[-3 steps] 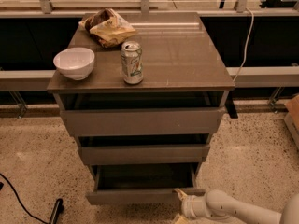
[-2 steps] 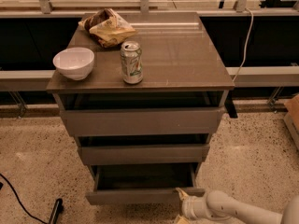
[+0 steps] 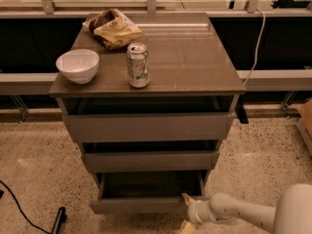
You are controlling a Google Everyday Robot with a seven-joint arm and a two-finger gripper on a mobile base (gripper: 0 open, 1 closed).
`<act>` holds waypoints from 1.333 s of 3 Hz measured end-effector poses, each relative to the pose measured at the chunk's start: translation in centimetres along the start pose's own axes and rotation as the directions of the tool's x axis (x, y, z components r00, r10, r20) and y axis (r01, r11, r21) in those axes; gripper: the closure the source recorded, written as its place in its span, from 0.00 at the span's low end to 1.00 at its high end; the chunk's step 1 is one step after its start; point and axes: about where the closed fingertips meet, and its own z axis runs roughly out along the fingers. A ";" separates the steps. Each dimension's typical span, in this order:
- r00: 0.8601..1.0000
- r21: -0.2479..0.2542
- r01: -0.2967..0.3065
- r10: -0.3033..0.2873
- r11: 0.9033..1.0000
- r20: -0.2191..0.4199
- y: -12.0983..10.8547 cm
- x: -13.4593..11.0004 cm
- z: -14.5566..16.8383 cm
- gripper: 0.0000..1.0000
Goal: Open bottom drawer
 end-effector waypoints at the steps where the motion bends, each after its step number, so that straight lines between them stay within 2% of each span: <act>1: 0.999 -0.020 0.014 -0.015 1.000 -0.037 -2.3 0.7 1.1 0.00; 2: 0.999 -0.016 0.033 -0.034 0.999 -0.036 -4.0 0.3 1.1 0.00; 3: 0.998 -0.032 0.043 -0.044 0.999 -0.040 -5.0 0.1 1.4 0.18; 4: 0.996 -0.109 0.042 -0.050 0.993 -0.070 -4.6 0.3 2.3 0.51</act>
Offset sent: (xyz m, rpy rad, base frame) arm 0.0626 -0.0124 -0.0057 -0.0468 -0.0227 0.0451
